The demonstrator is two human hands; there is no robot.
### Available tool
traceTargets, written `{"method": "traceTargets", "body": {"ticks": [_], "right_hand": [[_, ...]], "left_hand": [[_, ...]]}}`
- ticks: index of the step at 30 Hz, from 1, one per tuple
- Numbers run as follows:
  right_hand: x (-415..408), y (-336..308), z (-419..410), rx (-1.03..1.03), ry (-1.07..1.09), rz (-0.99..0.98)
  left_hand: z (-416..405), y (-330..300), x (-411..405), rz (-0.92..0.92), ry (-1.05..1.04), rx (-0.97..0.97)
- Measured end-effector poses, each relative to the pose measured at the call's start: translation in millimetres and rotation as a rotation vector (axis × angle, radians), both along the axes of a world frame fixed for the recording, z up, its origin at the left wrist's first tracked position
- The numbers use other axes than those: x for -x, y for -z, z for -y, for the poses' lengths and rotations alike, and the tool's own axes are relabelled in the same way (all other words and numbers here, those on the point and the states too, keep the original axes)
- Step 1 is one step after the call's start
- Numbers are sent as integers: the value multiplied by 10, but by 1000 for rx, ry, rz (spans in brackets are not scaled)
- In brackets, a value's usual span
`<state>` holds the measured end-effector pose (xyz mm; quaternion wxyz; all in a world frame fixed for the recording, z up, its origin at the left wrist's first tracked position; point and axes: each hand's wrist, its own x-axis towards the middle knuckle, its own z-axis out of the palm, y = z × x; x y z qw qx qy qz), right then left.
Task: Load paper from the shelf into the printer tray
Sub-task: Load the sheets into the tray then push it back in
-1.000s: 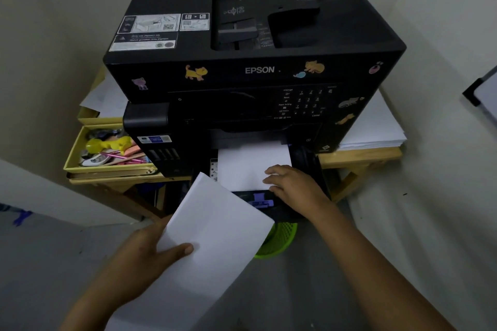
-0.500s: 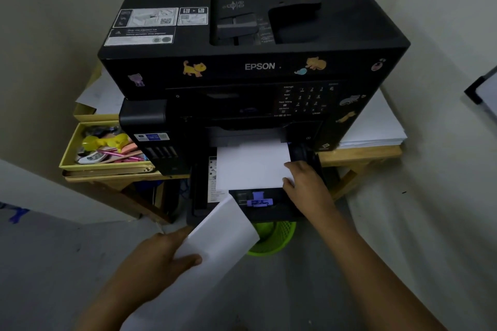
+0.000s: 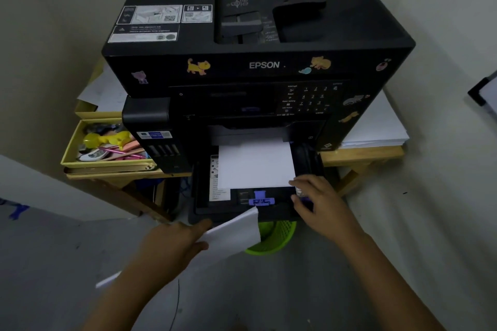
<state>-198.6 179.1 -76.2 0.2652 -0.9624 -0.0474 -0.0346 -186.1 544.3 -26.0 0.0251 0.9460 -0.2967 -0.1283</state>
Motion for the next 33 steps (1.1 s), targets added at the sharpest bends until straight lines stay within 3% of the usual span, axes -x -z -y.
{"method": "traceTargets", "body": {"ticks": [4, 8, 14, 33], "right_hand": [[197, 35, 76, 44, -34, 28], [250, 9, 83, 139, -47, -57], [198, -1, 42, 245, -18, -122], [2, -28, -10, 348, -82, -230]], "left_hand": [[69, 139, -91, 76, 82, -5], [121, 228, -118, 78, -46, 96], [183, 280, -147, -18, -193, 64], [185, 368, -188, -29, -173, 74]]}}
